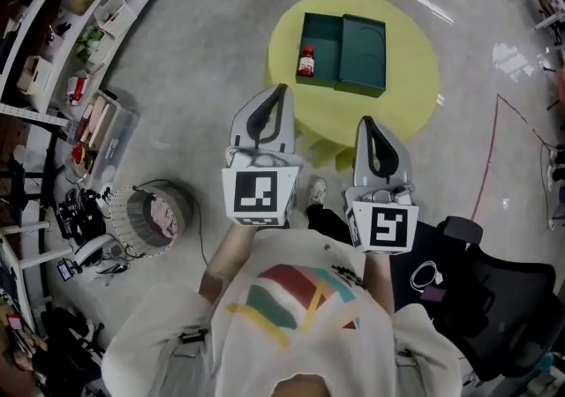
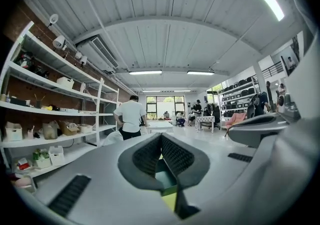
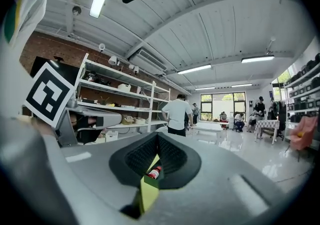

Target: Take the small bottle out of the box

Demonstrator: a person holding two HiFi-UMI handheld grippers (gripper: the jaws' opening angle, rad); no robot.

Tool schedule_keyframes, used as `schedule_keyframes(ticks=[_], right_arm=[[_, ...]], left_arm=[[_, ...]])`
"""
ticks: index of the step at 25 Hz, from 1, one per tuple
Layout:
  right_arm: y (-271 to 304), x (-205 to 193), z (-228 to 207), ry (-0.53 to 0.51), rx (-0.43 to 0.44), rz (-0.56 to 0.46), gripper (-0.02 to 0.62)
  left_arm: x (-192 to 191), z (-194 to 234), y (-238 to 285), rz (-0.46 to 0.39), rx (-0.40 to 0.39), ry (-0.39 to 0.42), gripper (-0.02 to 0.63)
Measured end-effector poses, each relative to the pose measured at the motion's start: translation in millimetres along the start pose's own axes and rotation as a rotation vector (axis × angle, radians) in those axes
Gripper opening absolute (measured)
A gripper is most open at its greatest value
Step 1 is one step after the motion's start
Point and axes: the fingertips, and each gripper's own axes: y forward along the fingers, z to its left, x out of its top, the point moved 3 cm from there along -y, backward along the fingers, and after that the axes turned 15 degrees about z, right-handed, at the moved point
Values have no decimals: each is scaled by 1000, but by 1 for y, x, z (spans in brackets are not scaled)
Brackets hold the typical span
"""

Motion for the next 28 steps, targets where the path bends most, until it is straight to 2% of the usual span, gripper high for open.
schedule_keyframes(ticks=[4,9,15,18,23,28], right_arm=[[5,-6,-26,11,6,-12,3],[21,-18,-57,48,5,18,3],[39,-15,-69,83,6,47,3],[51,-8,-66,69,13,61,3],[68,-6,-60,53,15,77,3],[78,-12,-56,67,15,111,3]], left_arm=[[2,-4,24,14,46,27,15],[9,-9,43,27,91,23,15],[5,-6,69,71,73,-4,15],[3,0,82,94,59,-13,15],[2,3,95,92,35,14,15],[-19,5,119,191,20,32,18]])
